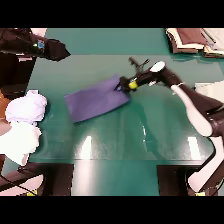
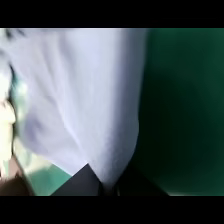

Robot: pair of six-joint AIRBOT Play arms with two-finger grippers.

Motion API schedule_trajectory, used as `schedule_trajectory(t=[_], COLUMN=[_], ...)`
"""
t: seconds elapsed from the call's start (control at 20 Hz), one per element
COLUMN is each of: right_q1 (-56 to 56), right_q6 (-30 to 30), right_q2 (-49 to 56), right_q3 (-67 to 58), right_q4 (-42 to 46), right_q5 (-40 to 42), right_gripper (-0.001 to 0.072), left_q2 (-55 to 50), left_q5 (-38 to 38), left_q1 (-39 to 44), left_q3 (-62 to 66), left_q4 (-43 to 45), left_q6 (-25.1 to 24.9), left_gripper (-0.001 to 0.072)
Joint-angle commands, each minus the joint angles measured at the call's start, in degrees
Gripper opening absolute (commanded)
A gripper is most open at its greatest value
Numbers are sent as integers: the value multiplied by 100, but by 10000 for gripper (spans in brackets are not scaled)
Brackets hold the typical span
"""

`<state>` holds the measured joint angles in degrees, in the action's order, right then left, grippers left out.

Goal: Fold the shirts.

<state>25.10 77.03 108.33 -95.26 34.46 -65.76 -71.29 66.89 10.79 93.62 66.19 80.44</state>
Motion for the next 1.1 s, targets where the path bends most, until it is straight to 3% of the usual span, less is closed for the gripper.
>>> schedule_trajectory(t=[0.0,0.2,0.6,0.85,1.05], right_q1=[-942,-2638,-5554,-5974,-5984], right_q6=[254,468,452,229,175], right_q2=[-715,-1646,-2343,-2341,-2343], right_q3=[-164,-164,-164,-212,-1086], right_q4=[778,1534,1650,1281,1036], right_q5=[-92,-431,-669,-647,-920], right_gripper=[14,14,14,14,14], left_q2=[-2,-2,-2,-2,-2], left_q5=[-61,-398,-796,-796,-791], left_q1=[522,1204,1554,1554,1554], left_q3=[-2,-2,-2,-2,-2], left_q4=[-17,-20,-107,-107,-105], left_q6=[-98,-98,-90,-92,-92], left_gripper=[24,24,25,25,25])
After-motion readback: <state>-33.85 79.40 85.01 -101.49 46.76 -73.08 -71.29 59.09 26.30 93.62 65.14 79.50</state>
